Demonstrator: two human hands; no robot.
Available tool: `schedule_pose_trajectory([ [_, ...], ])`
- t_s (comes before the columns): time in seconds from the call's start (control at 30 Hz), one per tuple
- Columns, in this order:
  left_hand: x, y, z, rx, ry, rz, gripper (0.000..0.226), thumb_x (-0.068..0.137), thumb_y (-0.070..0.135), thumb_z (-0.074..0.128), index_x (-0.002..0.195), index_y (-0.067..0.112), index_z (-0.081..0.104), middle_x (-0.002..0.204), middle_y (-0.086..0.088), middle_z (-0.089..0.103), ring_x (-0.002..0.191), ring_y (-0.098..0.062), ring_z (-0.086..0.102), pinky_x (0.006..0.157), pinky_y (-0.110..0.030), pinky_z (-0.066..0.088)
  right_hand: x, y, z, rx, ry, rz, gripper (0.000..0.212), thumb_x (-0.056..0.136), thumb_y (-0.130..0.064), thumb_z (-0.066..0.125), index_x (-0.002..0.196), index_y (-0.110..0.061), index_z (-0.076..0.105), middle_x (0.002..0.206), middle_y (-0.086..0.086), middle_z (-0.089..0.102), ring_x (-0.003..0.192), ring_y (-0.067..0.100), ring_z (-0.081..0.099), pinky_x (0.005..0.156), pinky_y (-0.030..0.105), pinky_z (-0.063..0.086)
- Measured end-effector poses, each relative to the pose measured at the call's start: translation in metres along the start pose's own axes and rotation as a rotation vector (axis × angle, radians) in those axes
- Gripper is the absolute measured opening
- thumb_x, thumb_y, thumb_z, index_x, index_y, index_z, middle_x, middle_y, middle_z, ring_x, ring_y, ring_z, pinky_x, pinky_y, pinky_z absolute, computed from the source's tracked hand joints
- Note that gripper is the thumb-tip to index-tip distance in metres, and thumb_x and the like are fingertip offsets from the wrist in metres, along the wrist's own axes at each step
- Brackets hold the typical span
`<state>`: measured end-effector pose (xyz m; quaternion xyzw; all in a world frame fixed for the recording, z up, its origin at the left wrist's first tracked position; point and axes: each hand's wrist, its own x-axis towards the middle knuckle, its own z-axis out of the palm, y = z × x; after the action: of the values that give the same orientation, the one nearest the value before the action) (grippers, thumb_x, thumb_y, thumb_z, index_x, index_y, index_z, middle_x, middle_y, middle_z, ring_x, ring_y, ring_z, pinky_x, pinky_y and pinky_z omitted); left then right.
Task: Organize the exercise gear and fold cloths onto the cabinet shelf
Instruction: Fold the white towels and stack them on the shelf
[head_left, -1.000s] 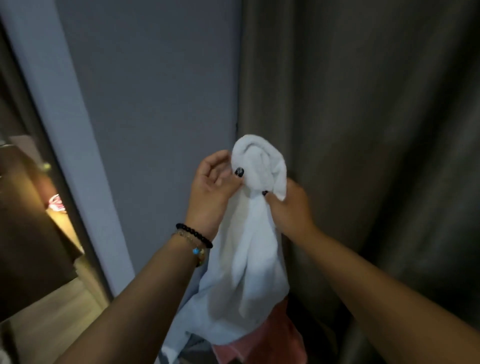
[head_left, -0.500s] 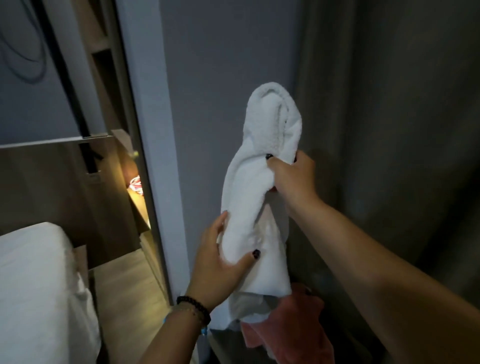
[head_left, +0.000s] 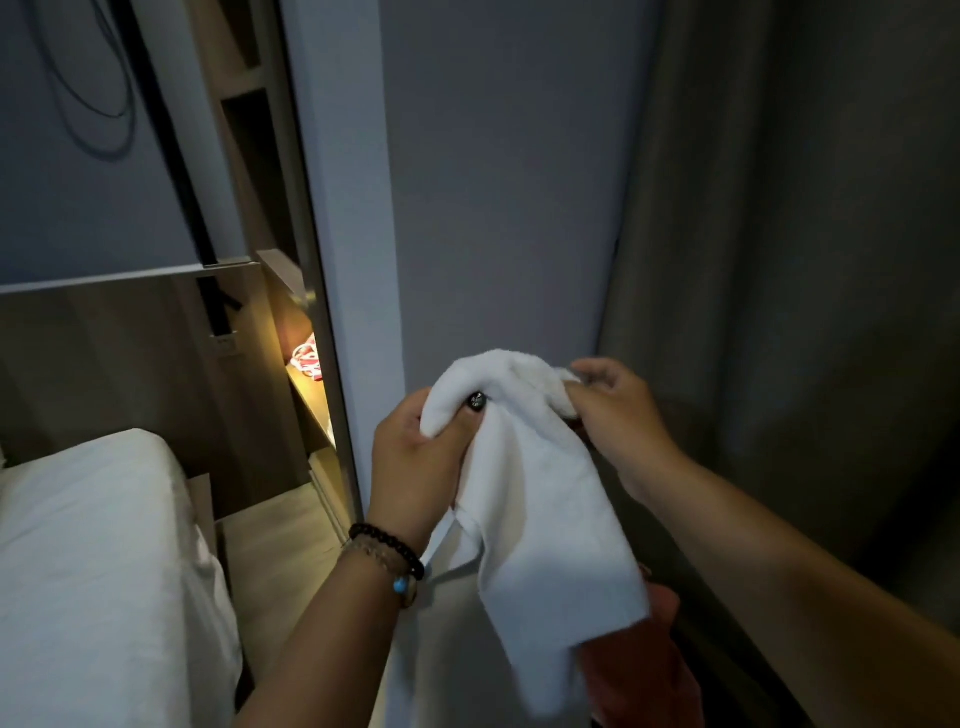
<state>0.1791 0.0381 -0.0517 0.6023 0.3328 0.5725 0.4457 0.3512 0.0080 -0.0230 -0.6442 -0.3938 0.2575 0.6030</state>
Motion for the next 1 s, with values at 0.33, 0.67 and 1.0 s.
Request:
schedule_pose_trajectory([
  [0.33, 0.010, -0.020, -0.018, -0.093, 0.045, -0.238, 0.006, 0.088, 0.029, 0.066, 0.085, 0.034, 0.067, 0.084, 0.014, 0.071, 0.077, -0.006, 0.067, 0.068, -0.026, 0.059, -0.048, 0.073, 0.004, 0.204, -0.376, -0.015, 0.051, 0.076, -0.021, 0.073, 0.122, -0.035, 0.055, 0.108, -0.014, 0.068, 0.099, 0.006, 0.066, 0.074, 0.020, 0.054],
  [0.67, 0.033, -0.040, -0.051, -0.070, 0.212, -0.338, 0.038, 0.087, 0.029, 0.067, 0.122, 0.021, 0.056, 0.112, -0.004, 0.063, 0.096, -0.019, 0.064, 0.073, -0.033, 0.058, -0.022, 0.070, 0.045, -0.286, -0.151, -0.302, 0.006, 0.083, -0.032, 0.066, 0.082, -0.028, 0.062, 0.077, -0.010, 0.066, 0.069, 0.001, 0.059, 0.062, 0.020, 0.045],
  [1.0, 0.028, -0.048, -0.091, 0.272, 0.094, -0.081, 0.060, 0.081, 0.013, 0.073, 0.128, 0.042, 0.048, 0.138, 0.011, 0.046, 0.122, -0.007, 0.046, 0.097, -0.030, 0.048, 0.017, 0.037, 0.083, 0.045, -0.089, 0.004, 0.019, 0.083, -0.018, 0.070, 0.066, -0.013, 0.064, 0.058, -0.004, 0.063, 0.058, 0.013, 0.056, 0.057, 0.025, 0.042],
])
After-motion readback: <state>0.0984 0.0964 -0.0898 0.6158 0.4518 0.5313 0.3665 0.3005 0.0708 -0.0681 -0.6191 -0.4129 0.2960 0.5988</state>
